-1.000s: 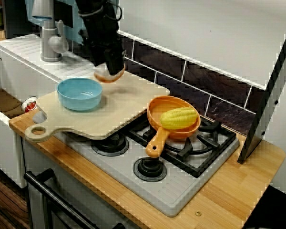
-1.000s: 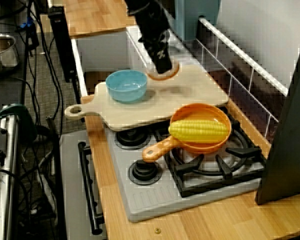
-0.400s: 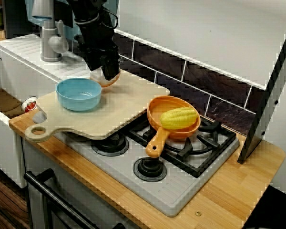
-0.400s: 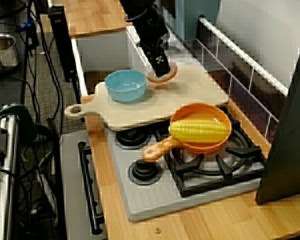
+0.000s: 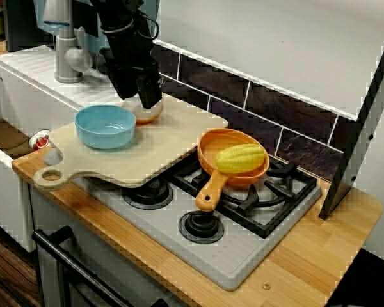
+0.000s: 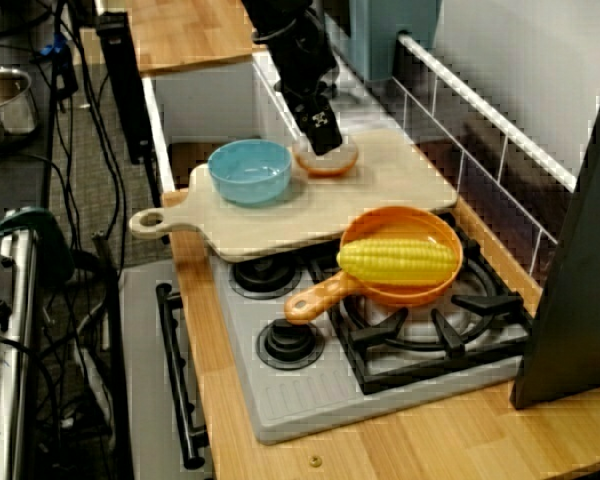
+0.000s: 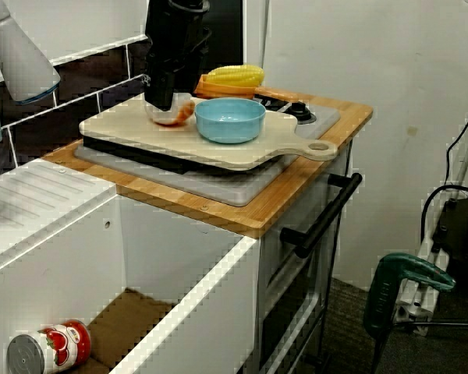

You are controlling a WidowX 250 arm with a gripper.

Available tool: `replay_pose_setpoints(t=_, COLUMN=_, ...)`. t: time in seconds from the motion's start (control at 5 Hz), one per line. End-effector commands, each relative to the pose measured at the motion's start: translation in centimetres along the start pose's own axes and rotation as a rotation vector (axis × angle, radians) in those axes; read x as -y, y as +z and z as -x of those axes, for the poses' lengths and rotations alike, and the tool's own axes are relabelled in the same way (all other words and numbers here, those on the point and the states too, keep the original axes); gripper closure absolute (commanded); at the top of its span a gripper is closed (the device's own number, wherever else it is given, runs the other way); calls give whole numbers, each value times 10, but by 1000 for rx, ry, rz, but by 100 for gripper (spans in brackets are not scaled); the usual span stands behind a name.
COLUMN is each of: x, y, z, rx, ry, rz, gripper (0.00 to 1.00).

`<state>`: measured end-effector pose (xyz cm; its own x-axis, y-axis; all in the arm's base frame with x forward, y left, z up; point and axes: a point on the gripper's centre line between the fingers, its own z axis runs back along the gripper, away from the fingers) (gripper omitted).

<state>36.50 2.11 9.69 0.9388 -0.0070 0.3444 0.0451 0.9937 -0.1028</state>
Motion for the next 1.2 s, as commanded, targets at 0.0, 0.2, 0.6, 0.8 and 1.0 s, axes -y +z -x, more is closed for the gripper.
replay_pose_setpoints(t=0.0, x=-9, y=6, z=-5, rx=18, ry=-24, rz=-33, gripper=0)
replay_pose_setpoints(t=0.2, x=-11, y=13, z=-4, rx=8, ry=1, rz=0, gripper=0)
replay_pose_setpoints(t=0.6, x=-11, y=25, z=-3, rx=16, ry=6, rz=26, gripper=0)
replay_pose_setpoints(t=0.8, x=-10, y=31, z=-1, rx=19, ry=8, rz=43, gripper=0)
replay_pose_setpoints(t=1.0, x=-9, y=39, z=0, rx=23, ry=12, rz=67, gripper=0)
